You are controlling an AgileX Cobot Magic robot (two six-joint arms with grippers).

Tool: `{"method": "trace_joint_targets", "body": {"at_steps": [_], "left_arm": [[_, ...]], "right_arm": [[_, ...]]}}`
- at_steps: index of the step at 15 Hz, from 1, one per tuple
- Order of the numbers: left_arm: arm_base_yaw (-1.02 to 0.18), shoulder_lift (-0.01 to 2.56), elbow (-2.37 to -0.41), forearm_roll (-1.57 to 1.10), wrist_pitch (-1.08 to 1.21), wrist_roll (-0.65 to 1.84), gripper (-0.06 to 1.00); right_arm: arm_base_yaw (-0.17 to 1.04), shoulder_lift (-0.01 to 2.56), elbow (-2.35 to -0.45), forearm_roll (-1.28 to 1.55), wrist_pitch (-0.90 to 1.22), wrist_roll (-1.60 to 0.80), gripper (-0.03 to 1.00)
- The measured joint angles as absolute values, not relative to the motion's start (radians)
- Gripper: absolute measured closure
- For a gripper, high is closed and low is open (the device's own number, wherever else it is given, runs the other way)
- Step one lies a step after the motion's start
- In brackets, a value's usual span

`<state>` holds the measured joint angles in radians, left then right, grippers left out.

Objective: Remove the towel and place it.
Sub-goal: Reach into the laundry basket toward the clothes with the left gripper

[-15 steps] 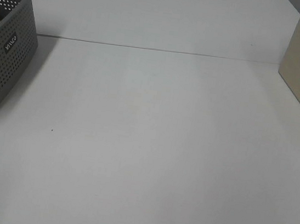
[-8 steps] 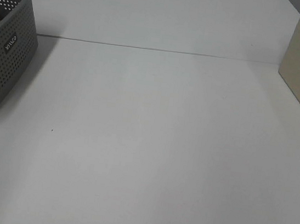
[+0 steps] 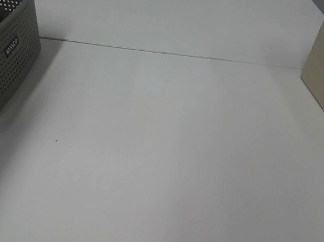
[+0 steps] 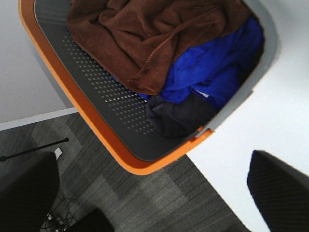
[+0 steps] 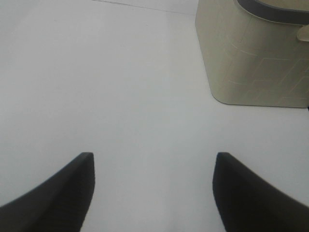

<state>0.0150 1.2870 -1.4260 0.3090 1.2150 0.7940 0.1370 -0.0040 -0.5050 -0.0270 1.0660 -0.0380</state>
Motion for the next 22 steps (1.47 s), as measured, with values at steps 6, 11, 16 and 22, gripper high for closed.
{"method": "trace_joint_targets", "body": {"at_steps": [6,11,16,22], "left_arm": [[0.214,1.711,-1.643,0.268,1.212,0.901,-0.05],[0.270,1.982,-1.773,0.178,1.209,1.000,-0.04],[0.271,2.176,-1.865,0.151,1.211,1.040,-0.04],[0.271,2.221,-1.890,0.096,1.211,1.076,0.23]], "right_arm": [[0.137,-0.004,-0.505,-0.027,1.066,-0.038,0.29],[0.137,-0.004,-0.505,-0.027,1.066,-0.038,0.29],[0.137,-0.004,-0.505,-0.027,1.066,-0.038,0.29],[0.137,-0.004,-0.505,-0.027,1.066,-0.038,0.29]]}}
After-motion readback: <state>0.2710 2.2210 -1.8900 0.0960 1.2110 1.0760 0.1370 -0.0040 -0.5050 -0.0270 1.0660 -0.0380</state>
